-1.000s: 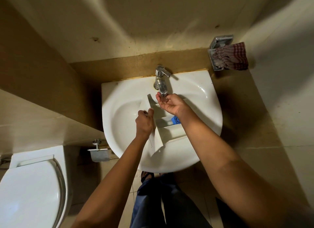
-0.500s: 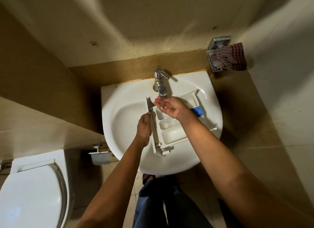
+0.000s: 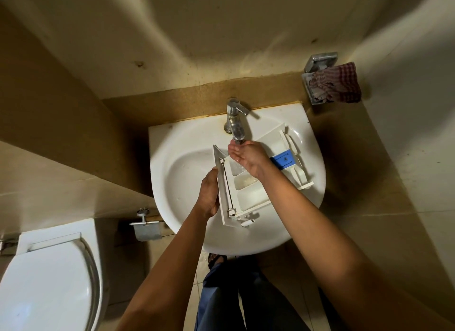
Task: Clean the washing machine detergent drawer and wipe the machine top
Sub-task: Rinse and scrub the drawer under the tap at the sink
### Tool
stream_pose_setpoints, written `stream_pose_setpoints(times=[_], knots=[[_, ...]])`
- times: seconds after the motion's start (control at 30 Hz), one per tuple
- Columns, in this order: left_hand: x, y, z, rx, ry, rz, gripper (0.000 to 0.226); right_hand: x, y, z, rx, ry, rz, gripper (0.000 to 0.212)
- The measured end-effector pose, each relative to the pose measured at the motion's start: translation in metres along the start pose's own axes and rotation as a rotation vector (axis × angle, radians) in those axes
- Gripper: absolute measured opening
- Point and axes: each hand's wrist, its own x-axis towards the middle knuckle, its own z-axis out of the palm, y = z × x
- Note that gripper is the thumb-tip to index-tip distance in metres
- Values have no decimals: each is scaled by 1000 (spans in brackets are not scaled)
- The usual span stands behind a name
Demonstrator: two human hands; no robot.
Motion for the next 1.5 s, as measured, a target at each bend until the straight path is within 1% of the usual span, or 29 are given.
stream_pose_setpoints(times=[0.07,0.13,0.17,0.23,0.3,0.33,0.4,0.43,0.47,0.53,0.6,0.63,0.7,0.77,0.8,0.87,0.9,1.0,1.1,1.2,1.27,1.33,1.43,1.5], knots=[[-2,1,1,7,-6,-9,26,-3,-4,0,-46,-68,49,22],[-3,1,2,11,-21,-27,26,-1,-6,-1,-59,7,57,16],[-5,3,4,14,-23,-34,26,-1,-7,-1,-74,51,43,20],[-6,5,7,28,-17,-52,27,-7,-9,1,-153,28,72,29],[-6,7,8,38,-9,-84,29,-12,-9,2,-269,-9,110,28],[-6,8,8,50,-12,-107,30,-14,-9,1,-322,17,93,25],[-7,13,8,77,-21,-144,32,-13,-10,-3,-503,148,-42,15],[-8,14,8,85,-12,-172,33,-13,-11,-6,-623,182,-99,13],[-10,15,7,93,-2,-211,34,-13,-15,-9,-750,172,-127,18],[-12,18,2,113,39,-250,38,-24,-26,-11,-1081,50,-116,23],[-16,21,-2,141,40,-304,44,-35,-37,-15,-1358,-48,-89,19],[-17,21,-4,156,40,-324,43,-41,-42,-18,-1442,-77,-78,20],[-19,23,-7,159,30,-372,33,-51,-50,-24,-1573,-105,-42,25],[-23,30,-7,152,3,-434,32,-57,-56,-30,-1653,-133,-7,27],[-23,35,-7,155,5,-463,36,-59,-58,-31,-1678,-165,20,29],[-16,36,-13,179,31,-541,53,-62,-62,-32,-1692,-234,78,37],[-17,41,-12,182,45,-589,54,-63,-62,-32,-1704,-255,90,39],[-23,54,-6,174,100,-653,51,-67,-64,-30,-1734,-231,78,36],[-22,56,-5,174,115,-672,60,-68,-65,-28,-1693,-244,61,31],[-22,61,-6,208,106,-735,70,-67,-66,-28,-1653,-255,43,40],[-22,65,-7,226,90,-751,82,-71,-68,-27,-1622,-269,29,43],[-18,67,-10,243,55,-784,88,-72,-69,-27,-1571,-283,3,39],[-16,69,-13,279,24,-787,87,-73,-67,-26,-1522,-285,-13,31],[-18,69,-13,283,30,-752,82,-71,-65,-27,-1525,-265,-21,19]])
